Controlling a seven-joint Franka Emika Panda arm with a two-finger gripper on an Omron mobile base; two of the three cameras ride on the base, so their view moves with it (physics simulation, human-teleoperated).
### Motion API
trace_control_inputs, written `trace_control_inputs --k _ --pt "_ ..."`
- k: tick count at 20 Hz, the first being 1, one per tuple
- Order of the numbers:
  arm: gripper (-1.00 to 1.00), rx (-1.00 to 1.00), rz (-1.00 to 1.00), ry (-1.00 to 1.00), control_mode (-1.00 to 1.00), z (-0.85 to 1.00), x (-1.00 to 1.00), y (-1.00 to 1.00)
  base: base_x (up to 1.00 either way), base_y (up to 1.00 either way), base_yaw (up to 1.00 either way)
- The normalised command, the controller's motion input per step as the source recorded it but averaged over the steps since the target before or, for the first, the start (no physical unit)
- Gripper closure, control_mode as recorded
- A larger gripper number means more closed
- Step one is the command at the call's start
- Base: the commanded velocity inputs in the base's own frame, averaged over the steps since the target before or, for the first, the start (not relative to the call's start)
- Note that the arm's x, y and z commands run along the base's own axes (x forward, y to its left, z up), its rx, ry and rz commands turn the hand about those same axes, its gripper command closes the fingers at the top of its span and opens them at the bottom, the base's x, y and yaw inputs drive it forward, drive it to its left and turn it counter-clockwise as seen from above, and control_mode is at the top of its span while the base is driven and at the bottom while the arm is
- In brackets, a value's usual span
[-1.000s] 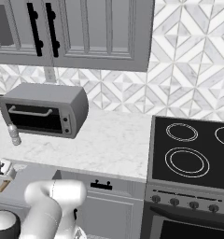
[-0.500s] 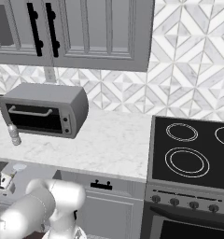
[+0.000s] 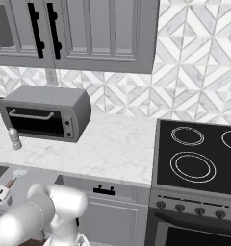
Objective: Pick the pizza cutter from the drawer and place it on the counter.
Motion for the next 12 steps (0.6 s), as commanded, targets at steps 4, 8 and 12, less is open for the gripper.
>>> trace_control_inputs --k 4,8,12 --pt "-1.0 0.0 0.0 0.12 -1.0 -0.2 -0.64 0.21 0.0 0.0 0.0" --pt "-1.0 0.0 0.0 0.12 -1.0 -0.04 -0.89 0.18 0.0 0.0 0.0" --pt "-1.0 0.0 -0.01 0.1 -1.0 0.0 -0.98 0.06 0.0 0.0 0.0"
